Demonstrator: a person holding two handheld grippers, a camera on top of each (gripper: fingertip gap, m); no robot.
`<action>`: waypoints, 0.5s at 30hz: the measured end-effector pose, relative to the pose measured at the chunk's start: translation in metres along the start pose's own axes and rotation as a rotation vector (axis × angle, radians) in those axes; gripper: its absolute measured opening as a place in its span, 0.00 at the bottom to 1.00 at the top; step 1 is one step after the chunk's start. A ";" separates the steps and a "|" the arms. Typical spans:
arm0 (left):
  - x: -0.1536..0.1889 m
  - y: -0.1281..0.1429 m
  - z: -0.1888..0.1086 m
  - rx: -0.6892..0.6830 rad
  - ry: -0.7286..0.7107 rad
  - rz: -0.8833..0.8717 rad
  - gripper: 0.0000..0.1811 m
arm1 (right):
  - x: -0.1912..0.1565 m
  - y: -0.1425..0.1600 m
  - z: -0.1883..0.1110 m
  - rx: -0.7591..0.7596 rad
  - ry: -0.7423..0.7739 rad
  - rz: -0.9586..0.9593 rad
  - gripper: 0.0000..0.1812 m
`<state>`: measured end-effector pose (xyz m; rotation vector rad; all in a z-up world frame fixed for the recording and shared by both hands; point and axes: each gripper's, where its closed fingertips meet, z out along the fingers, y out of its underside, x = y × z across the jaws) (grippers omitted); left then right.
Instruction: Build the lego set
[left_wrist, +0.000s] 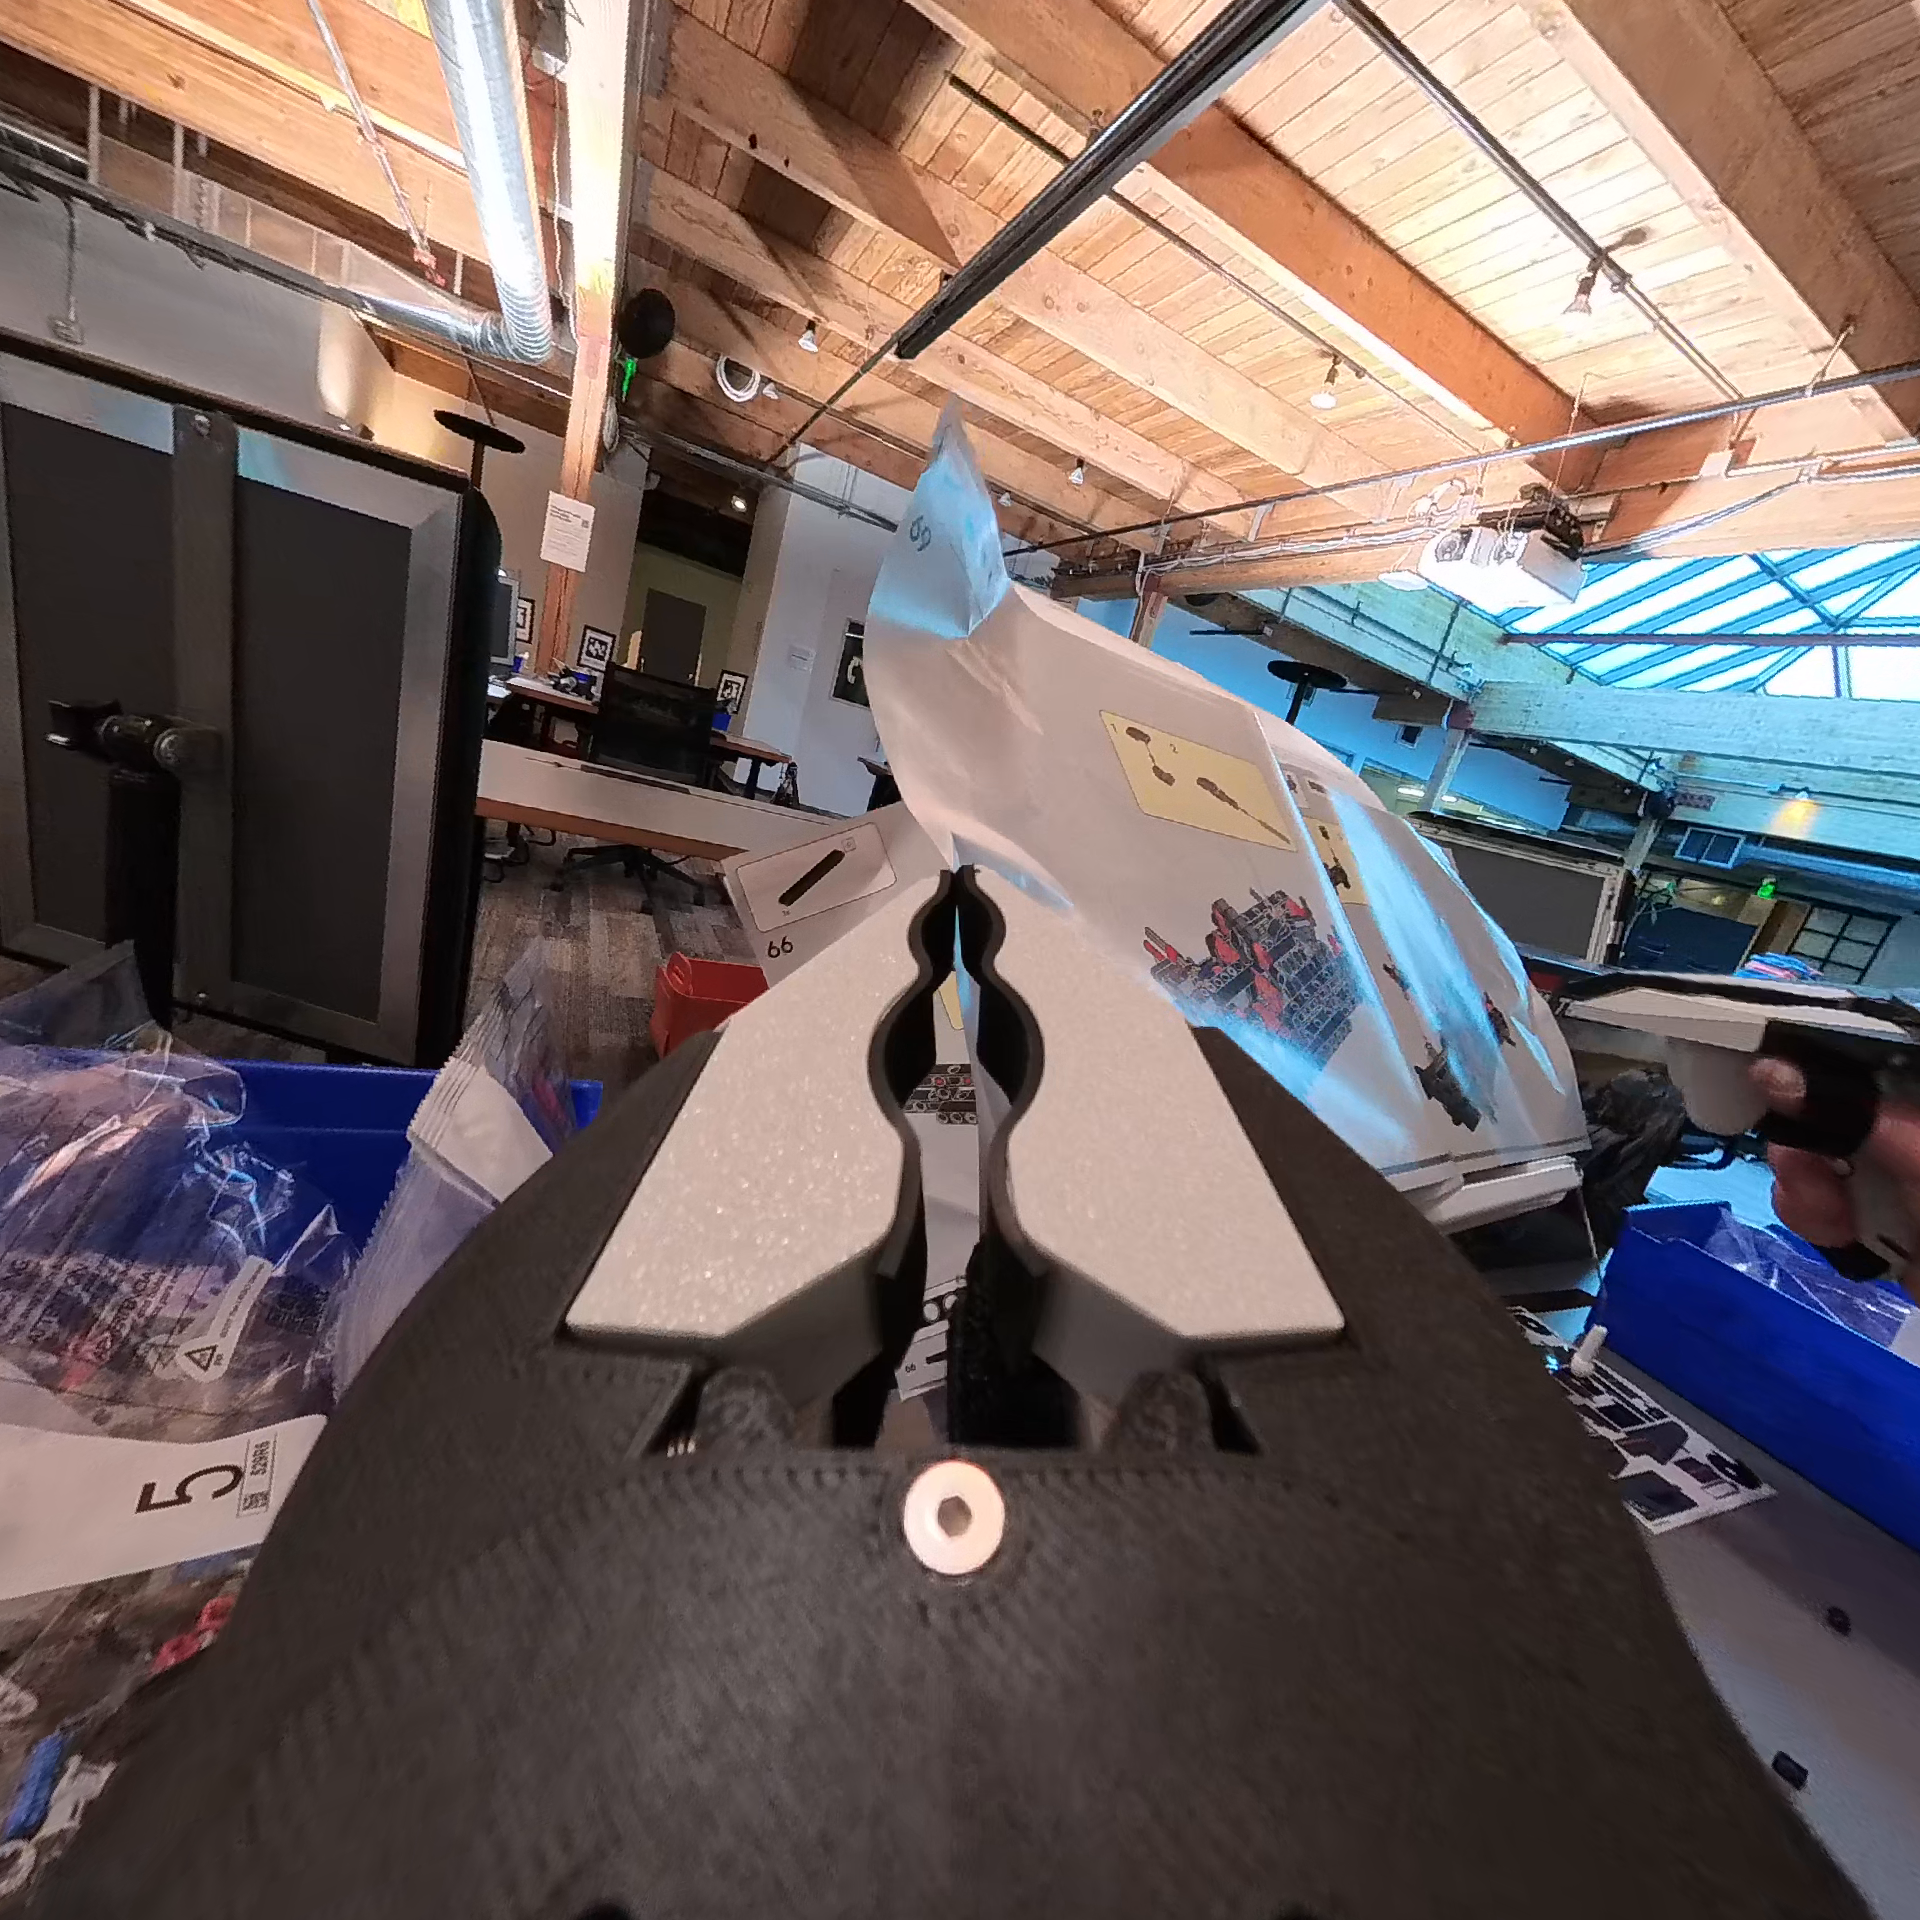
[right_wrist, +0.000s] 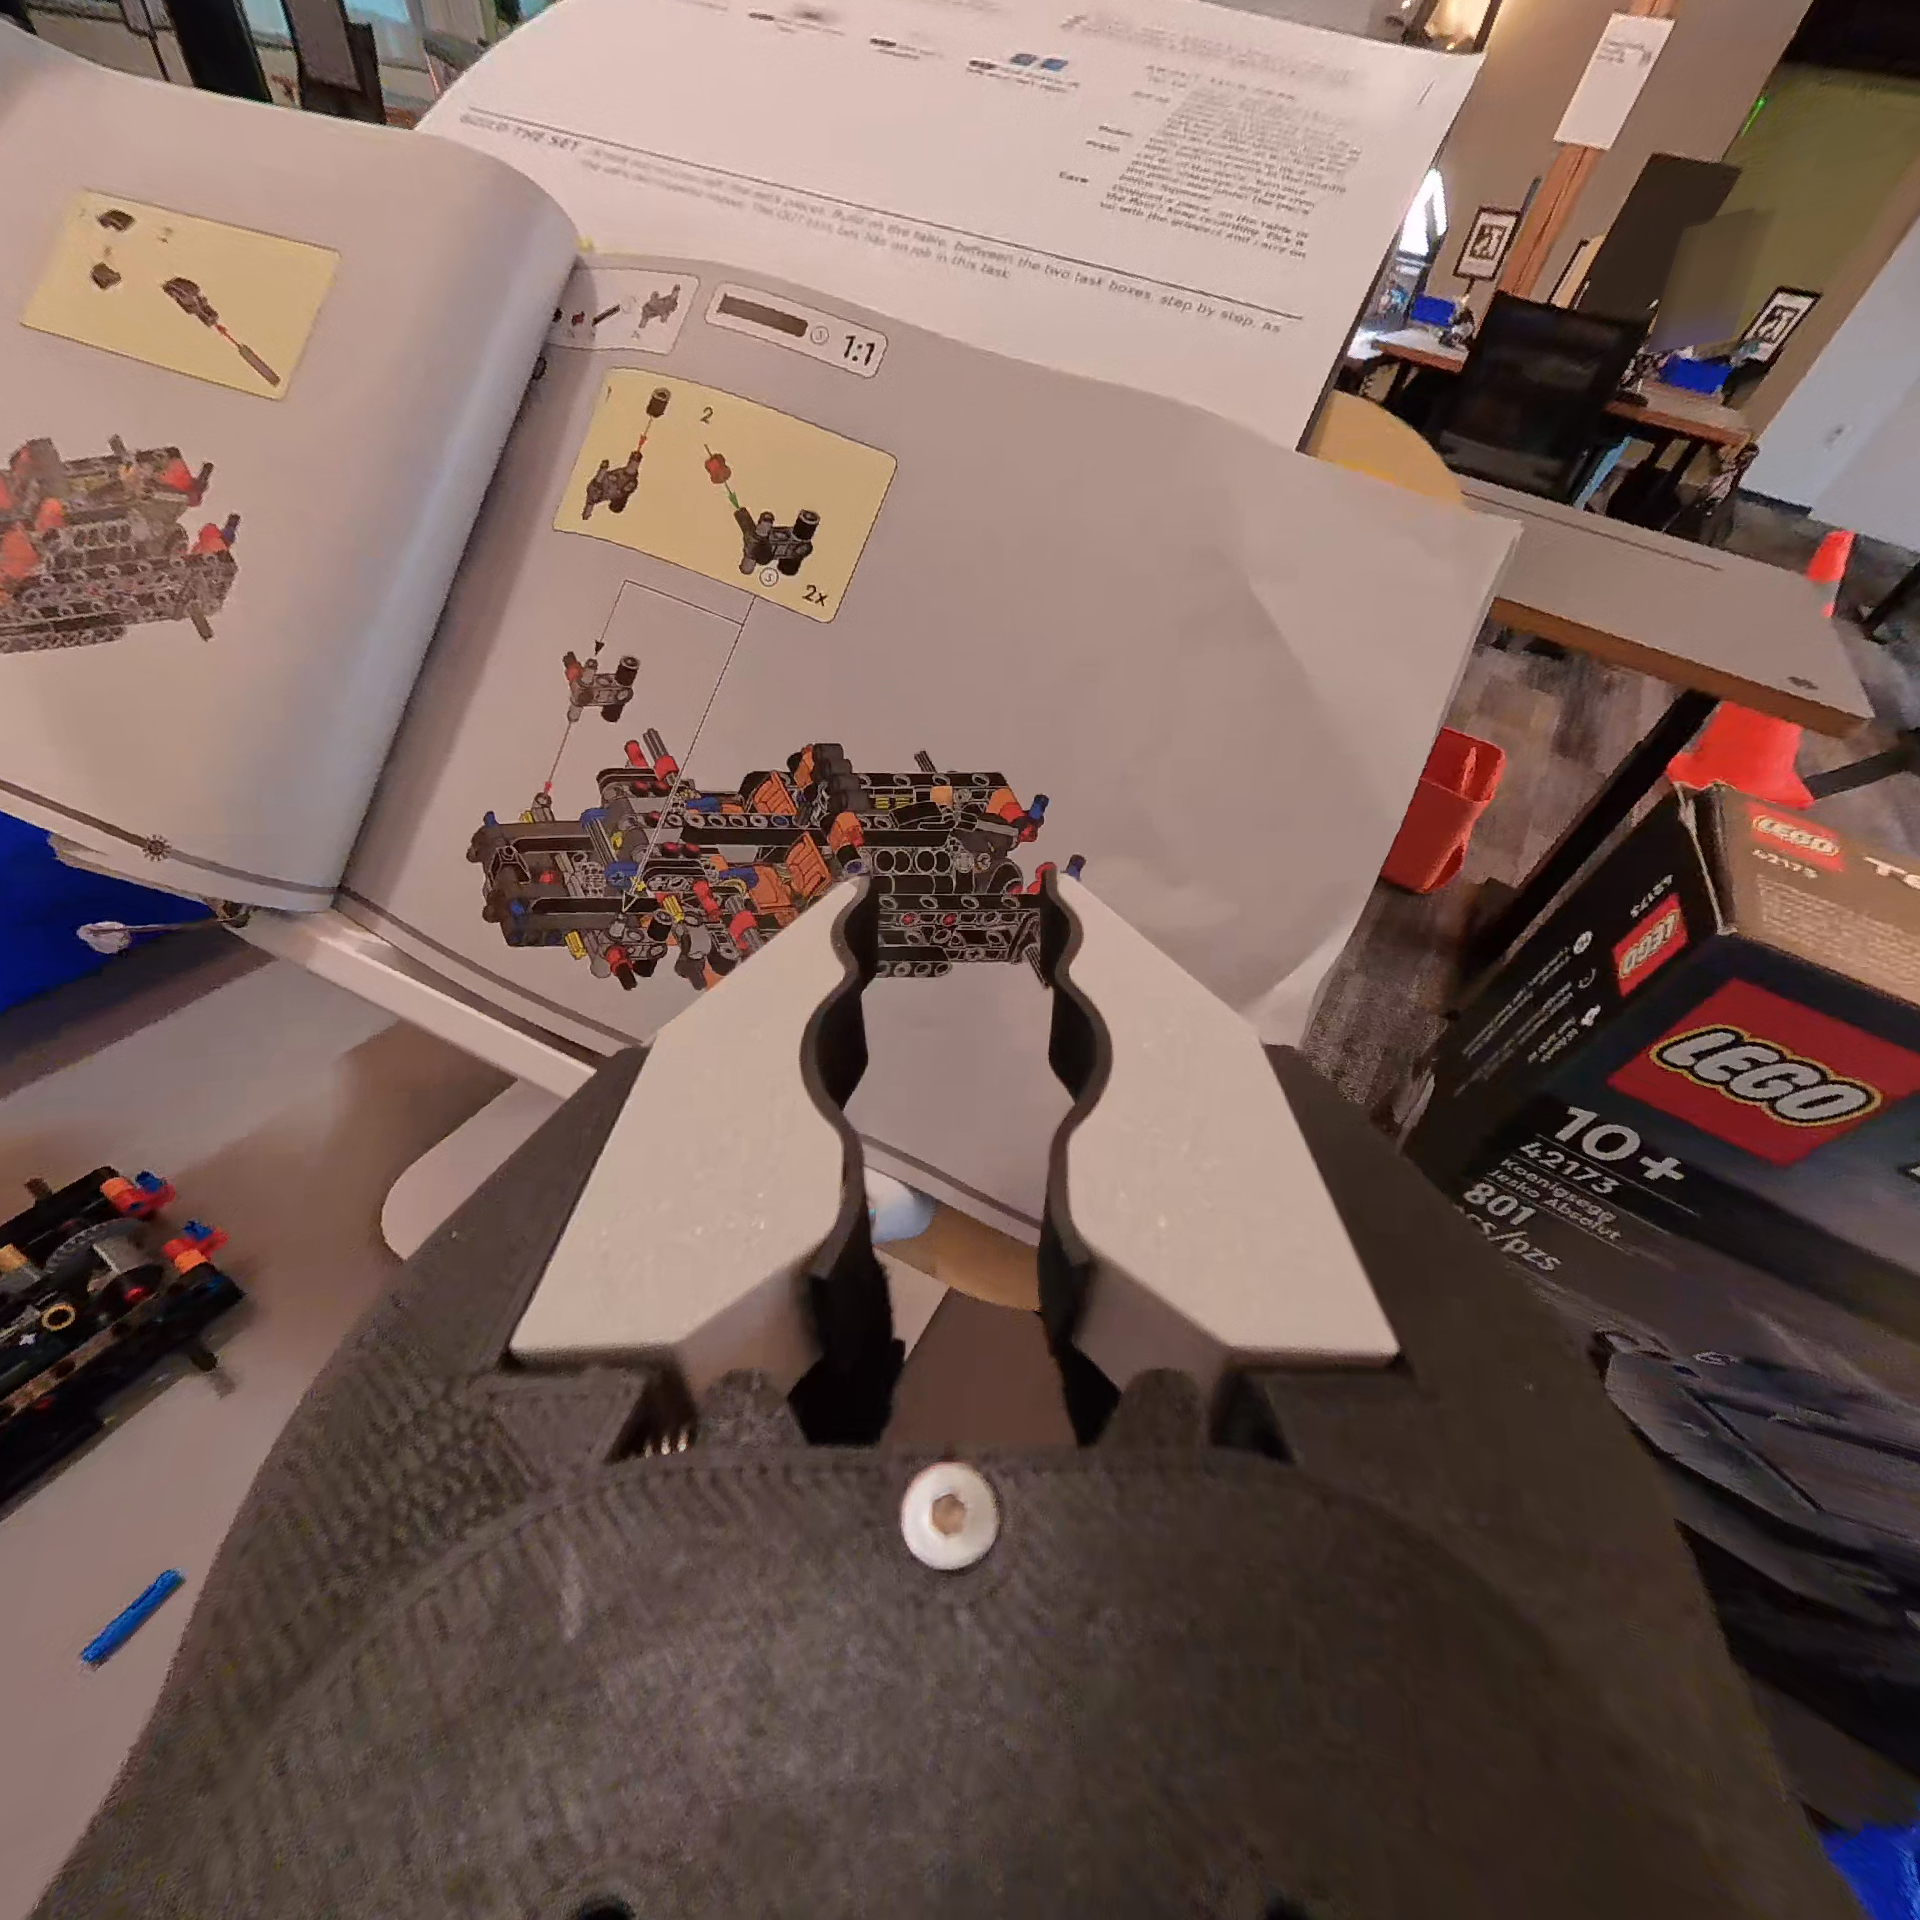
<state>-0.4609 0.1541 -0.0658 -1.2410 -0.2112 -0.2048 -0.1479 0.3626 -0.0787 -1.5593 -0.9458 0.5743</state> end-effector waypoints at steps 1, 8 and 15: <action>0.000 0.000 0.000 0.000 -0.001 0.000 0.00 | -0.001 0.000 -0.001 0.006 -0.002 0.003 0.16; -0.003 0.001 0.000 -0.002 -0.006 0.005 0.00 | -0.011 -0.009 -0.012 0.045 -0.005 -0.016 0.16; -0.003 0.000 -0.001 0.003 -0.006 0.001 0.00 | -0.030 -0.023 -0.030 0.101 -0.032 -0.020 0.16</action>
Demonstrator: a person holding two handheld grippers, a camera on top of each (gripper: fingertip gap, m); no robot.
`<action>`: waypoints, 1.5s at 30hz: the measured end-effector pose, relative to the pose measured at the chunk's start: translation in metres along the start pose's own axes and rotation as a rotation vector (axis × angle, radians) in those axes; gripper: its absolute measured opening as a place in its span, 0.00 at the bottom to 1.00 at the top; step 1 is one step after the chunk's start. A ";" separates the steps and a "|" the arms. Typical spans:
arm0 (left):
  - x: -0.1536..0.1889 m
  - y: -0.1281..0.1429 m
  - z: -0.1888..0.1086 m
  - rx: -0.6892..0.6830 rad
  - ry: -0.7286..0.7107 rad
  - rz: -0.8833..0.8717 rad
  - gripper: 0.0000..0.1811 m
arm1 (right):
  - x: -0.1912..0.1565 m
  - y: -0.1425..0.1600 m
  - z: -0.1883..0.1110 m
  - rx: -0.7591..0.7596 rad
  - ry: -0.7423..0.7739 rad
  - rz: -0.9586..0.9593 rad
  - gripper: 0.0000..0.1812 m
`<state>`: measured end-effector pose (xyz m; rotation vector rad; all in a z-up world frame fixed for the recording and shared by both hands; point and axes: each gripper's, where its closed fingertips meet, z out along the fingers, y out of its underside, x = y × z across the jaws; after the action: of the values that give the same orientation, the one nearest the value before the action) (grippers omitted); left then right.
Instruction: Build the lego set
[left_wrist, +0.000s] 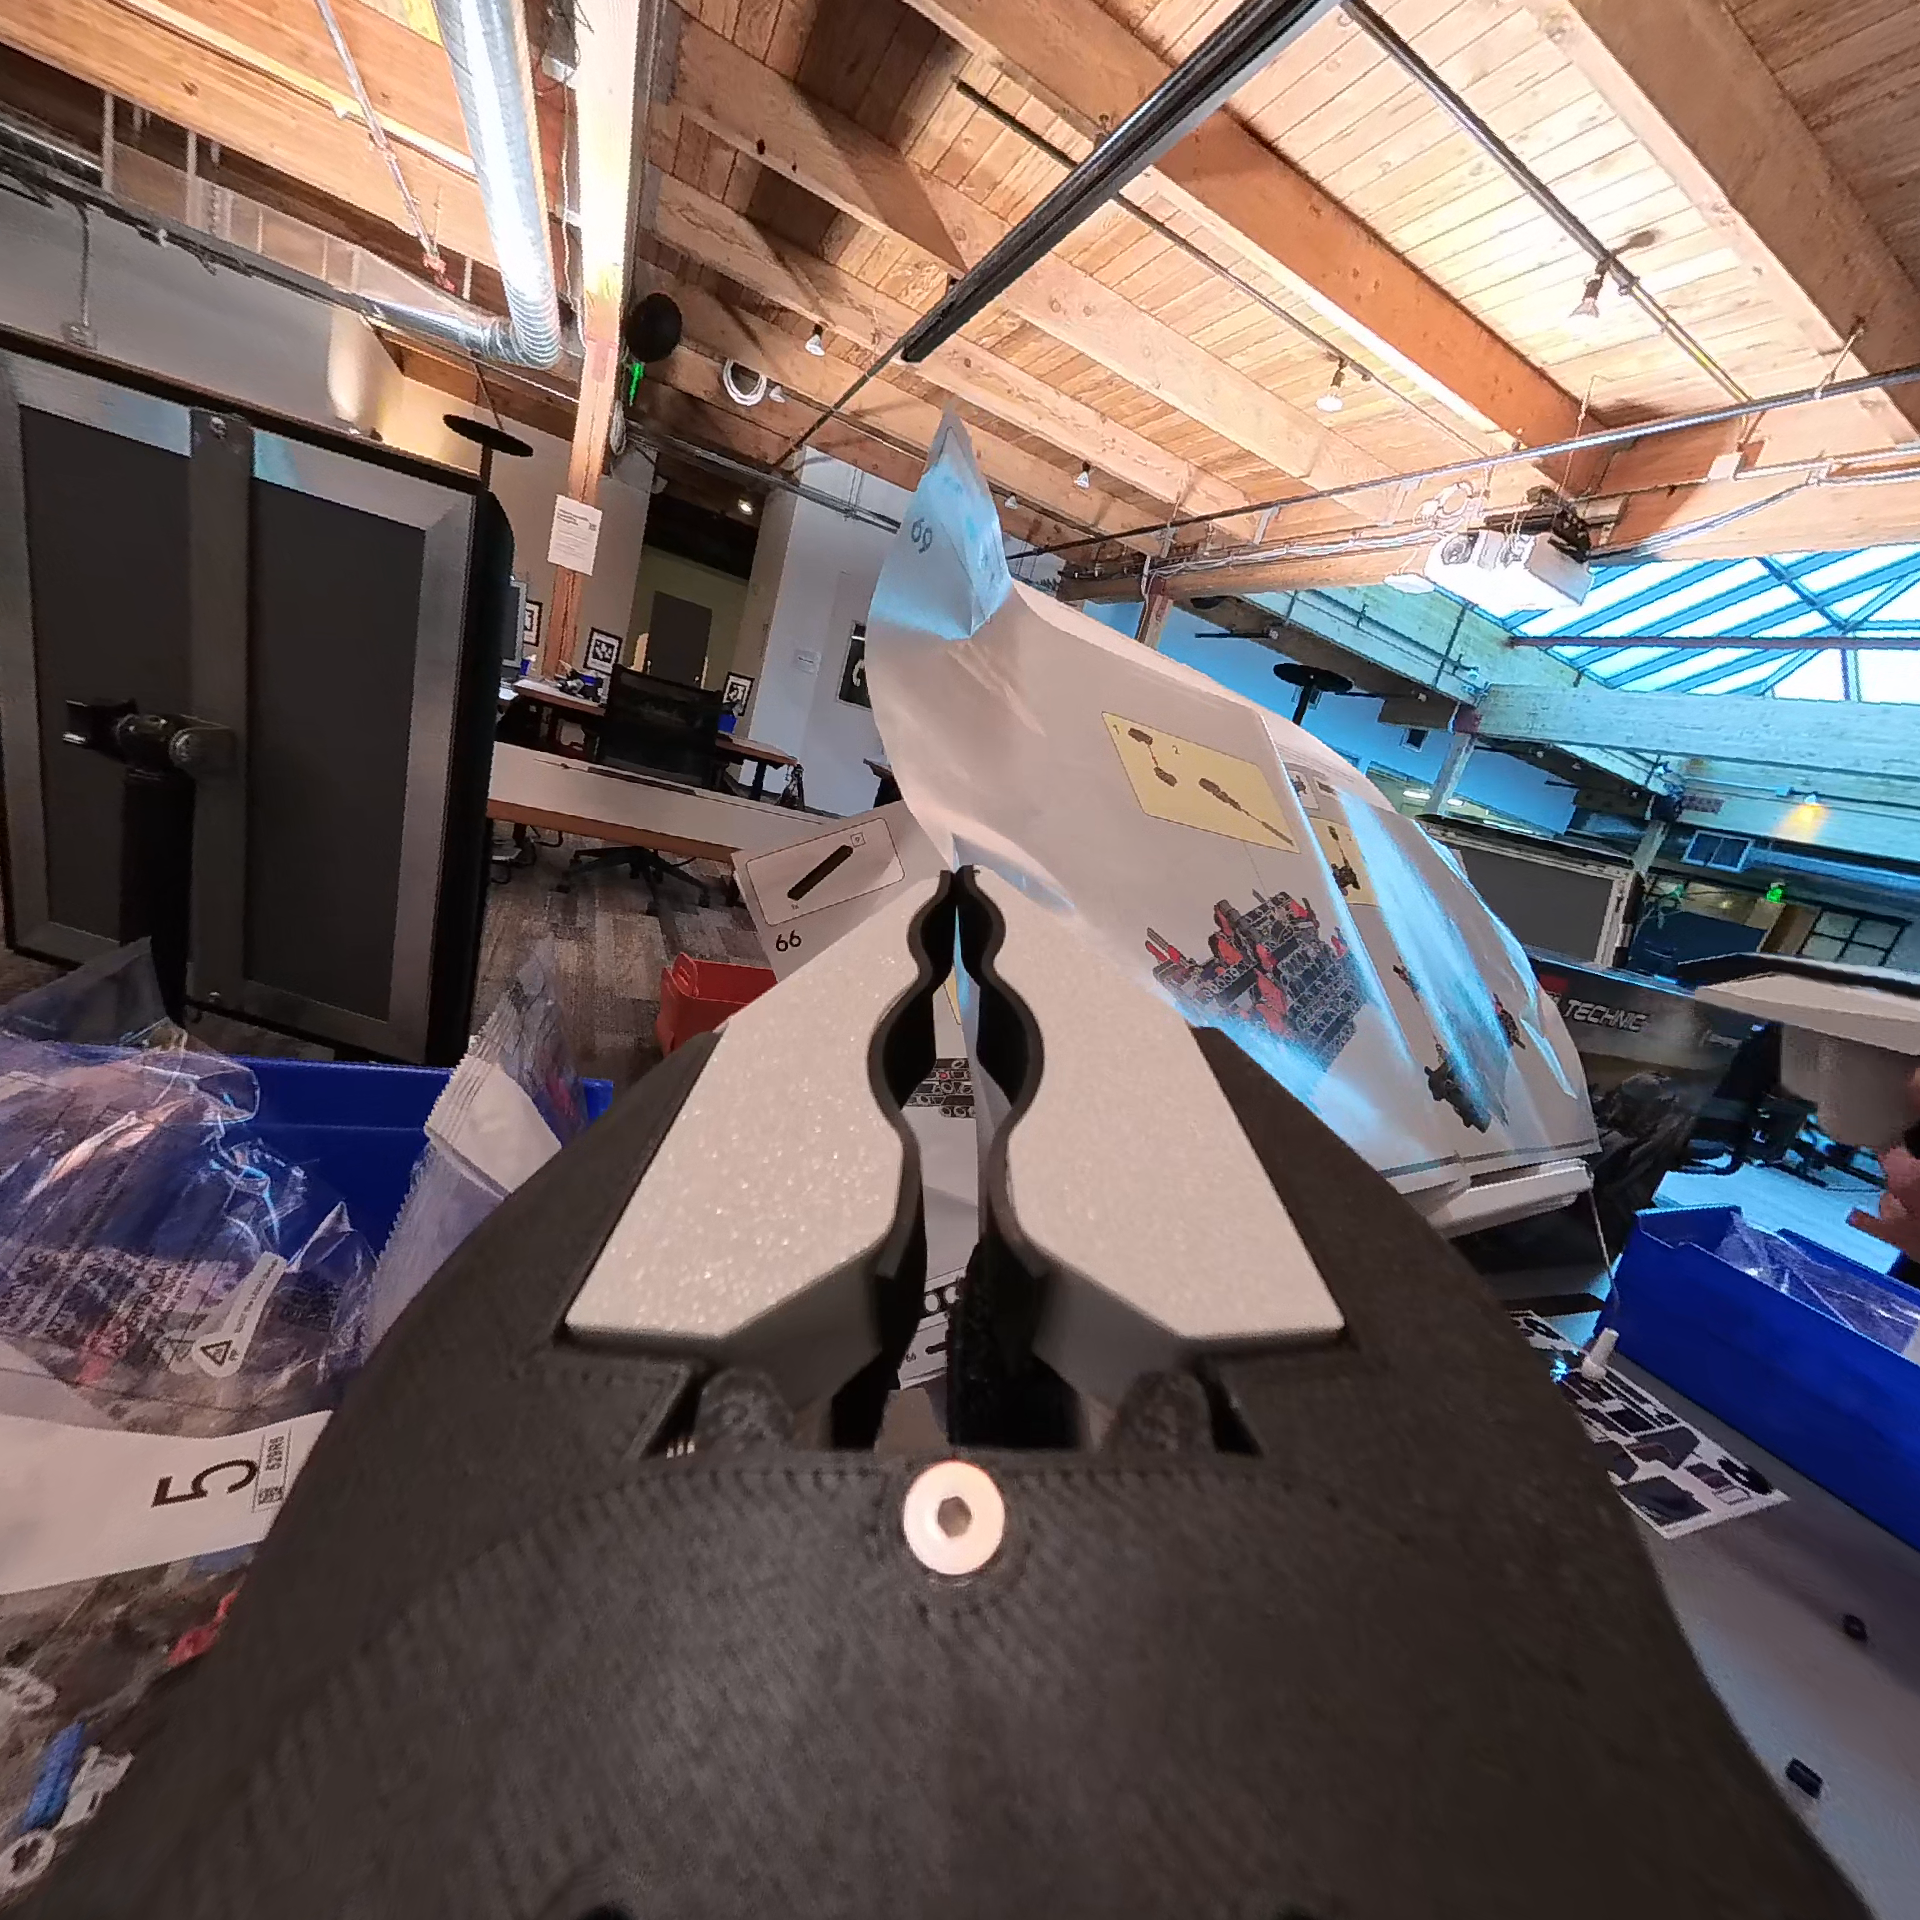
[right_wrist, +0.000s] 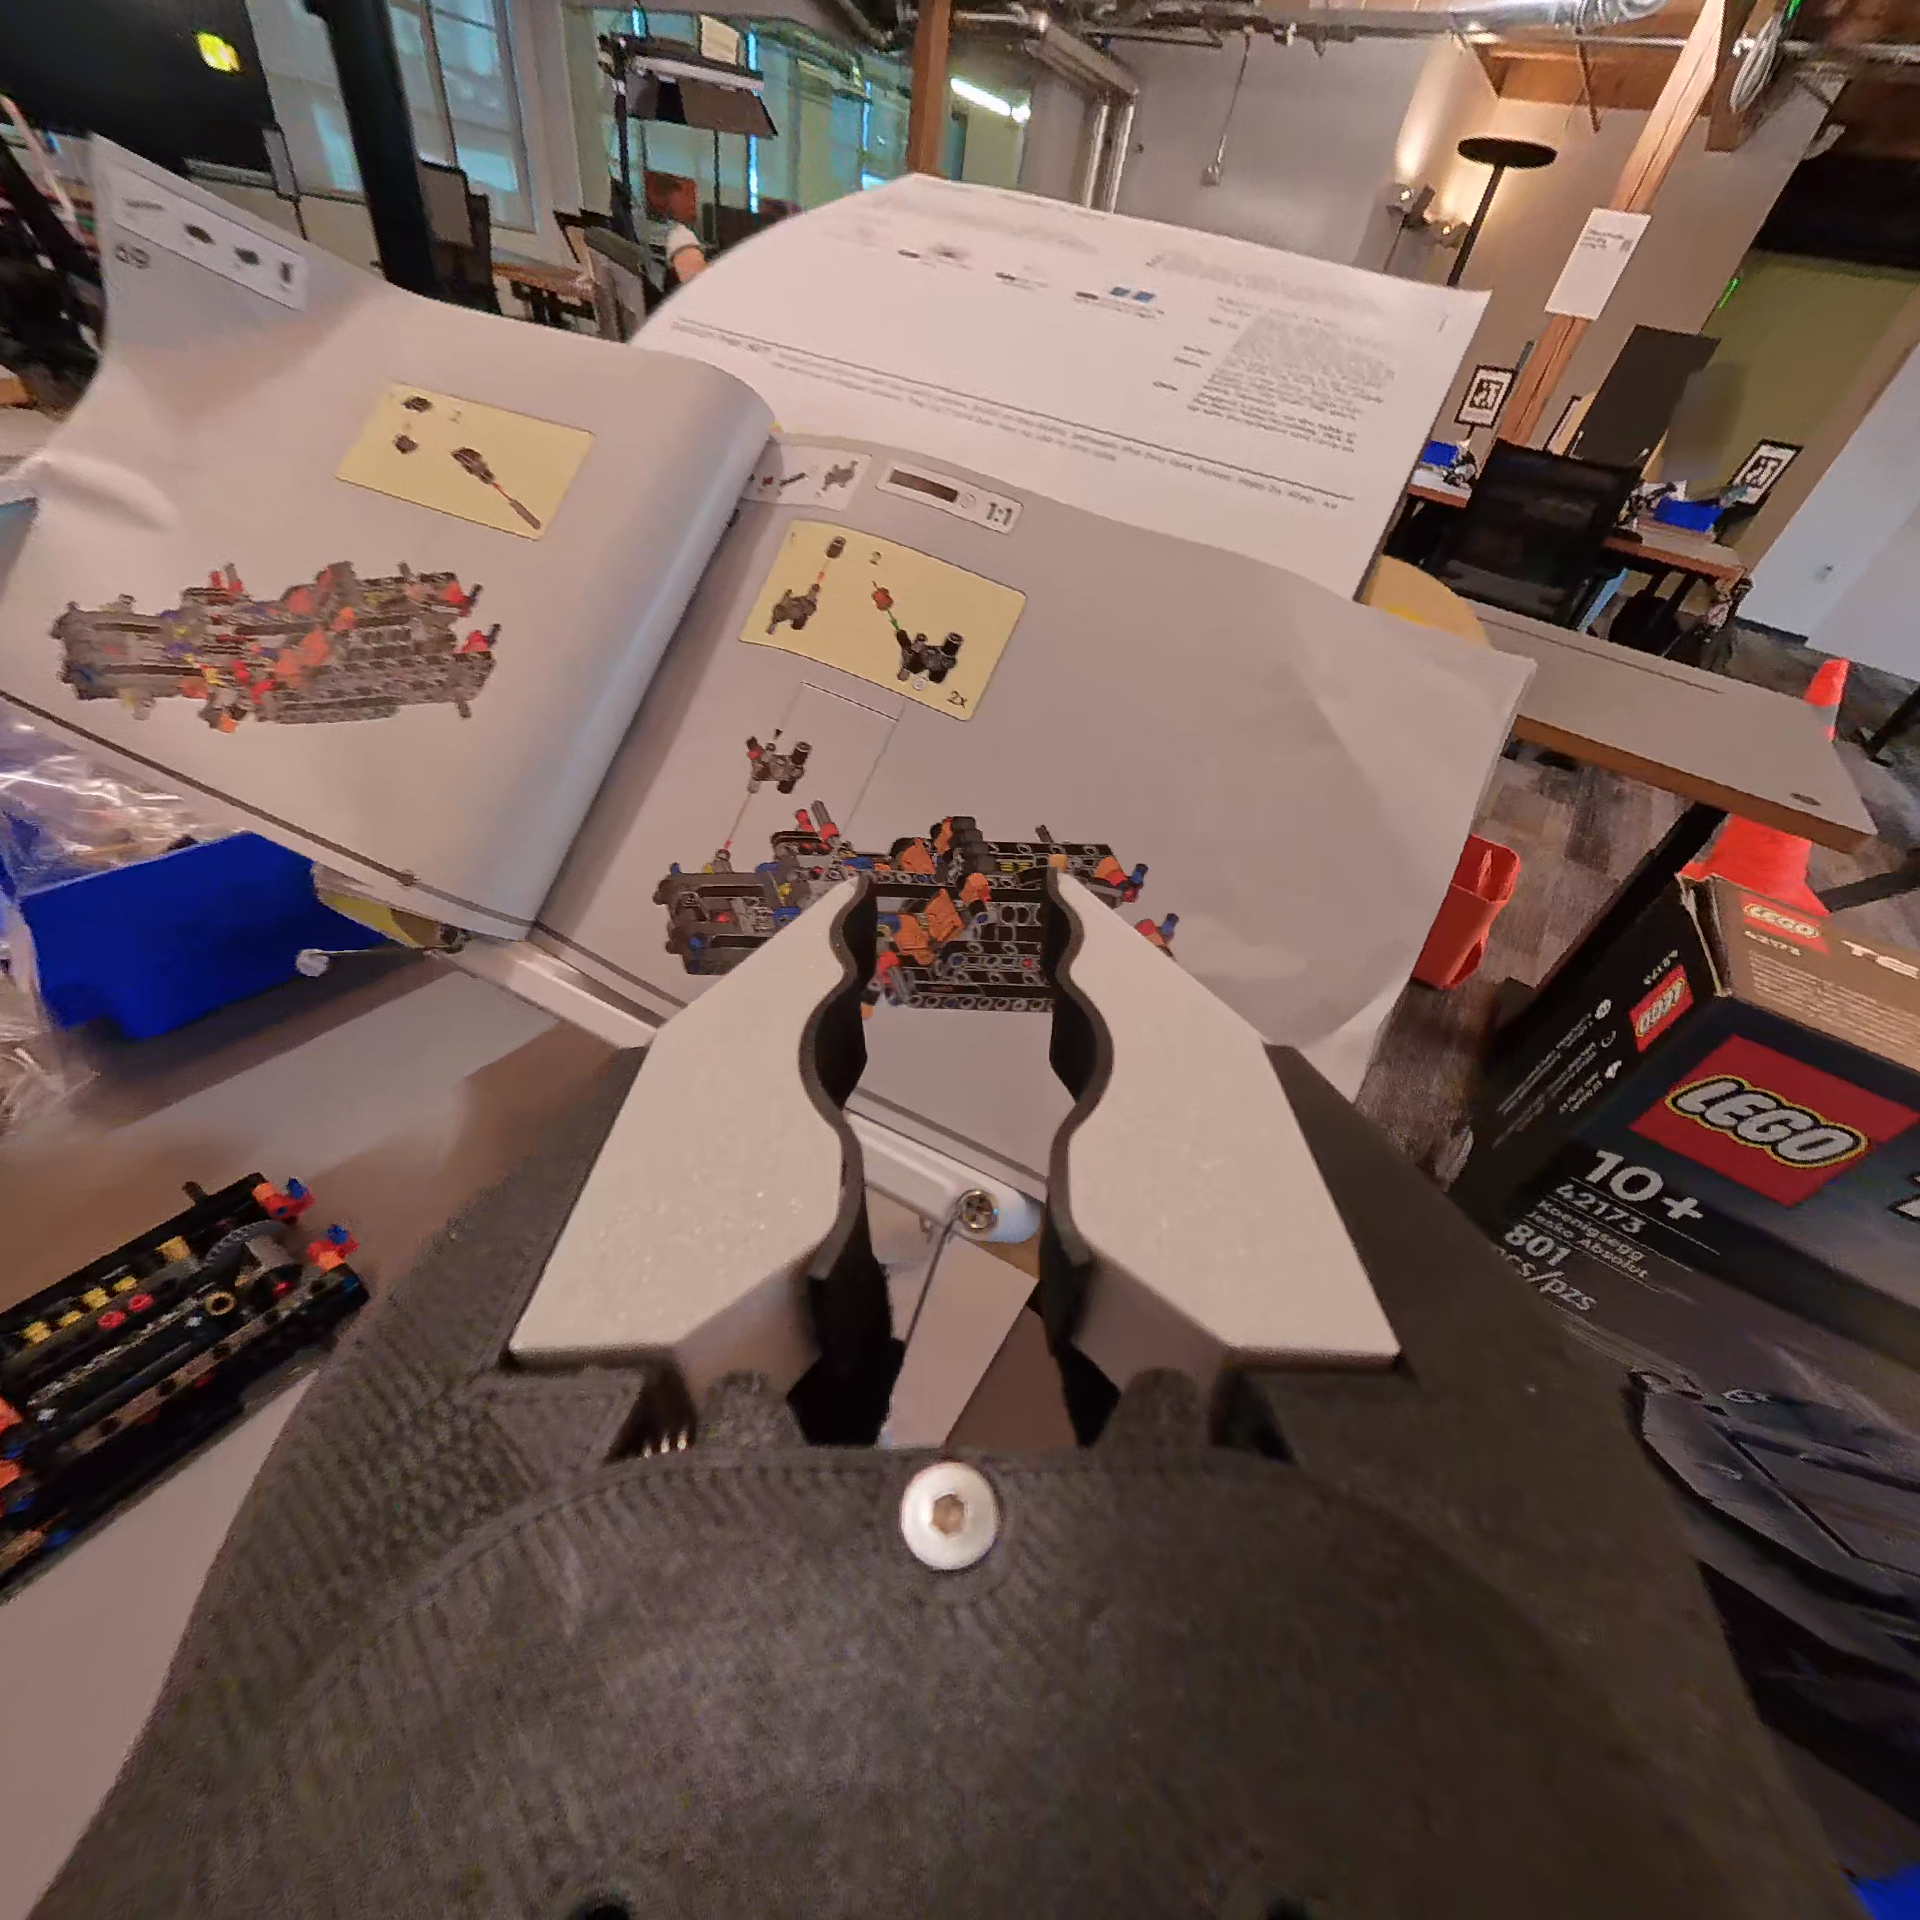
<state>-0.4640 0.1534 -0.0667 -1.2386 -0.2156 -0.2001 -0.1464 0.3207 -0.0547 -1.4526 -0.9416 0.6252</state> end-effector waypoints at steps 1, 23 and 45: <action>0.000 0.000 0.000 0.001 0.001 0.000 0.00 | -0.003 -0.002 -0.002 0.006 -0.006 0.000 0.16; 0.002 -0.002 0.000 0.012 0.008 -0.021 0.00 | -0.057 -0.021 -0.043 0.075 -0.119 0.009 0.15; 0.004 -0.003 0.001 0.020 0.022 -0.060 0.00 | -0.096 -0.015 -0.067 0.044 -0.184 -0.019 0.16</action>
<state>-0.4612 0.1533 -0.0624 -1.2104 -0.2360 -0.2628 -0.1433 0.2028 -0.0462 -1.3626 -1.0766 0.7703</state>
